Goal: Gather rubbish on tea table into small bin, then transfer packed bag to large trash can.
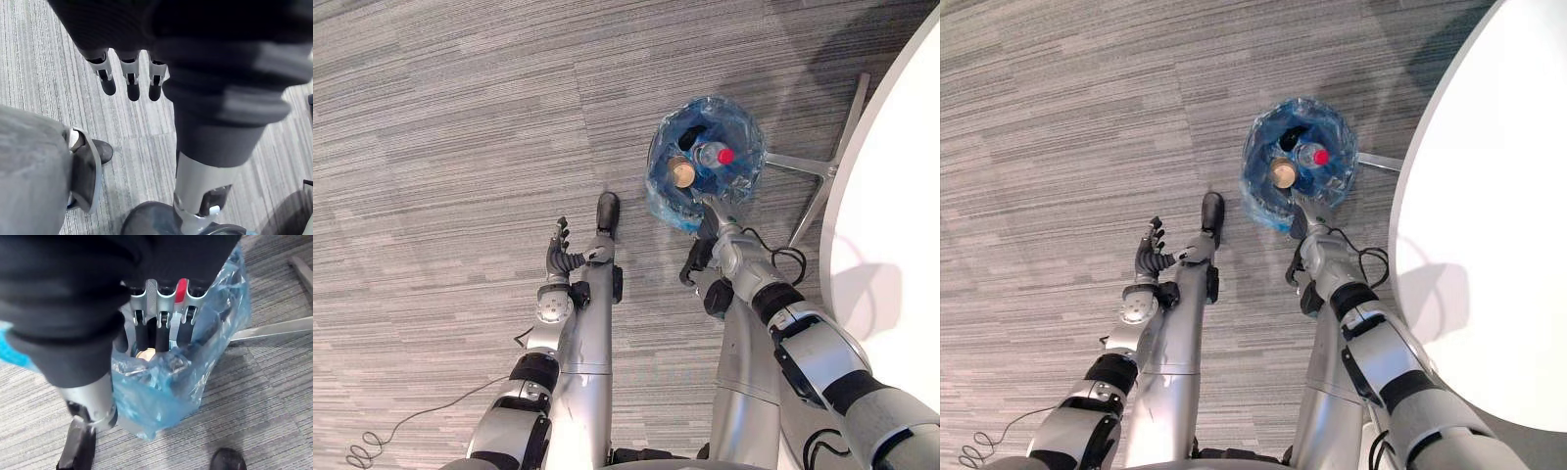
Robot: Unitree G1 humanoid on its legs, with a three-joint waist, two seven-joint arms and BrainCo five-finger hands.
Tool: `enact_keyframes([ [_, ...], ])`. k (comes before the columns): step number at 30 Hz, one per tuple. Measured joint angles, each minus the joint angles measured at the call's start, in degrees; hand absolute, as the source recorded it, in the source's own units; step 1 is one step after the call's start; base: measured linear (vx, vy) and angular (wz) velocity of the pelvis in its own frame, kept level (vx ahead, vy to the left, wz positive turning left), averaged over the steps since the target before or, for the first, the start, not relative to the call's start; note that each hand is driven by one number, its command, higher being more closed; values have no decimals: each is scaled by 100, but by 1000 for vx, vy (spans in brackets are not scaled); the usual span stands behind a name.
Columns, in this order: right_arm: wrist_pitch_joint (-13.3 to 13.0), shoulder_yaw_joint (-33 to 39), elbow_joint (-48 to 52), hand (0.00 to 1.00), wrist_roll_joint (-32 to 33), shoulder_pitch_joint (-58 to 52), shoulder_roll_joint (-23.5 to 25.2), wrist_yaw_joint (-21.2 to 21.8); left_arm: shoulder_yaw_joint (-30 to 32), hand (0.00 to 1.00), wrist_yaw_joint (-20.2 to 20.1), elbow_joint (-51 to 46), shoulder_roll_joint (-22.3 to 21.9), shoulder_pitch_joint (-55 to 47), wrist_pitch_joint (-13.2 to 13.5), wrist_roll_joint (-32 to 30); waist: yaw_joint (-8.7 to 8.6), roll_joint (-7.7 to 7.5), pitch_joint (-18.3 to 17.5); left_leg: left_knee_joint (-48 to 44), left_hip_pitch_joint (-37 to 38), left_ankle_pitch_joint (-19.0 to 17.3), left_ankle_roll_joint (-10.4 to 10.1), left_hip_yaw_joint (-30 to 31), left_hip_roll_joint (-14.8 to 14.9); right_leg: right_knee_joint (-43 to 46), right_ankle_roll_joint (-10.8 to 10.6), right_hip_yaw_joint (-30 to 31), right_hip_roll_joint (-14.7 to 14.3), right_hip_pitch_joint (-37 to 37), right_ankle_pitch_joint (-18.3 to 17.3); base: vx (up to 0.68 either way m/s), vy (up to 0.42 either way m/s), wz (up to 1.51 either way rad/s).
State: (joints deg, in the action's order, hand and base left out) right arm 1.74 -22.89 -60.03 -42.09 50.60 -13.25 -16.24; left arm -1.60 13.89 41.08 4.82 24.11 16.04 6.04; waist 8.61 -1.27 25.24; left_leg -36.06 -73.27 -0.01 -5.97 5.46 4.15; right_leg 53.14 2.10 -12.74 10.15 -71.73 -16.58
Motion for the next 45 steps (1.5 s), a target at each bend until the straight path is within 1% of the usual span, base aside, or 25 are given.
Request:
enact_keyframes([
  [11, -29, 15, 42, 100, 503, -9, 35, -45, 3, 0, -7, -17, -11, 0, -12, 0, 5, 1, -1, -72, 2, -12, 19, 1, -8, 75, 1, 8, 0, 1, -8, 0, 0, 0],
  [14, -38, 34, 171, 100, 571, -59, 37, -124, 9, 0, -7, -31, -12, 0, -66, 0, 2, 2, -1, -106, 14, -11, 18, 4, -3, 103, 1, 13, -6, 14, -7, 0, 0, 0],
  [17, -53, 1, 669, 100, 633, -258, 47, -146, 51, 0, -11, -32, -19, -3, -127, -1, -16, 2, -1, -244, 64, 3, -5, 14, 14, 148, 2, 15, -17, 94, -7, -30, 10, -4],
  [19, -93, -8, 1389, 100, 746, -539, 88, -151, 116, 0, -17, -31, -50, -35, -202, -1, -50, 1, -2, -286, 222, 1, -7, 12, 73, 146, 2, 14, -25, 279, -5, -36, 4, -4],
  [20, -105, -7, 1595, 100, 797, -623, 106, -155, 128, 0, -17, -31, -66, -52, -213, 0, -61, 1, -1, -282, 287, -1, -7, 12, 80, 138, 2, 11, -23, 353, -5, -50, 6, -4],
  [21, -132, -8, 1969, 100, 848, -806, 161, -163, 120, 0, -17, -38, -66, -93, -247, 0, -83, -1, -3, -251, 435, -40, 38, 6, 90, 113, -1, 11, -20, 504, -7, -57, 7, -1],
  [24, -151, -5, 2770, 100, 995, -1271, 310, -210, -20, 0, -28, -195, -82, -281, -312, -2, -167, -10, -7, -111, 856, -47, 37, -90, 124, -18, -44, 18, -25, 904, -5, -46, 6, -1],
  [26, -159, 2, 3126, 100, 1122, -1688, 371, -237, -158, 0, -114, -258, -91, -400, -333, -8, -169, -11, -8, 97, 1249, -54, 22, -218, 188, -221, -97, 11, -47, 1293, 31, -5, 5, 3],
  [28, -178, 4, 3516, 100, 1247, -2174, 399, -234, -250, 0, -136, -373, -70, -577, -339, -12, -170, -21, -14, 280, 1616, -45, 33, -300, 199, -380, -115, 6, -39, 1645, 41, 25, 10, 6],
  [30, -204, 24, 3988, 100, 1468, -2733, 495, -202, -279, 0, -142, -529, -26, -887, -367, -19, -180, -32, -20, 460, 2173, -17, 64, -371, 200, -595, -133, 4, -38, 2209, 54, 87, 5, 0],
  [31, -235, 44, 4102, 100, 1532, -2853, 521, -174, -282, 0, -146, -549, -11, -948, -373, -26, -188, -43, -27, 506, 2310, -16, 62, -387, 198, -646, -126, 3, -35, 2351, 58, 90, 0, 2],
  [34, -439, 61, 4776, 100, 1802, -3434, 694, -17, -289, 0, -159, -817, 64, -1351, -379, -42, -216, -179, -164, 767, 2957, -2, 41, -424, 191, -957, -150, -43, -20, 3010, 65, 95, -11, 5],
  [36, -566, 54, 4879, 100, 1930, -3578, 782, 46, -305, 0, -189, -851, 102, -1500, -383, -72, -250, -245, -228, 895, 3255, -3, 41, -425, 191, -1138, -175, -91, -24, 3341, 78, 115, -5, 8],
  [37, -590, 48, 4920, 100, 2052, -3701, 866, 151, -315, 0, -271, -851, 124, -1658, -387, -81, -301, -293, -318, 1045, 3549, -3, 42, -427, 187, -1330, -214, -124, -30, 3661, 101, 106, 1, 7],
  [38, -591, 33, 4978, 100, 2128, -3779, 879, 190, -322, 0, -275, -851, 123, -1727, -390, -98, -305, -317, -379, 1110, 3645, -4, 44, -442, 187, -1404, -233, -123, -36, 3765, 113, 117, 14, 2],
  [40, -715, 8, 5152, 100, 2381, -4117, 943, 355, -333, 0, -345, -849, 106, -1993, -416, -140, -312, -374, -566, 1412, 4089, -23, 71, -535, 187, -1732, -314, -104, -60, 4196, 166, 116, 24, -7],
  [41, -733, -5, 5217, 100, 2444, -4213, 952, 414, -334, 0, -381, -849, 107, -2065, -423, -167, -313, -379, -631, 1494, 4181, -23, 72, -565, 189, -1817, -331, -95, -71, 4284, 184, 93, 24, -11],
  [42, -807, -12, 5328, 100, 2580, -4421, 973, 498, -348, 0, -389, -847, 103, -2213, -432, -209, -319, -377, -803, 1658, 4343, -21, 73, -602, 190, -2013, -362, -85, -100, 4437, 231, 106, 25, -11],
  [43, -820, -9, 5473, 100, 2706, -4618, 999, 583, -398, 0, -396, -844, 103, -2346, -433, -229, -317, -380, -927, 1837, 4563, 9, 107, -657, 190, -2194, -382, -76, -112, 4635, 277, 119, 22, -11],
  [44, -842, -4, 5515, 100, 2766, -4708, 1009, 643, -408, 0, -397, -844, 107, -2421, -433, -236, -320, -381, -994, 1934, 4675, 20, 110, -684, 187, -2280, -393, -71, -115, 4731, 296, 131, 17, -11],
  [45, -907, -3, 5574, 100, 2863, -4888, 1010, 710, -447, 0, -399, -840, 112, -2564, -433, -241, -324, -372, -1184, 2111, 4852, 56, 127, -723, 182, -2460, -415, -62, -131, 4890, 339, 107, 11, -7],
])
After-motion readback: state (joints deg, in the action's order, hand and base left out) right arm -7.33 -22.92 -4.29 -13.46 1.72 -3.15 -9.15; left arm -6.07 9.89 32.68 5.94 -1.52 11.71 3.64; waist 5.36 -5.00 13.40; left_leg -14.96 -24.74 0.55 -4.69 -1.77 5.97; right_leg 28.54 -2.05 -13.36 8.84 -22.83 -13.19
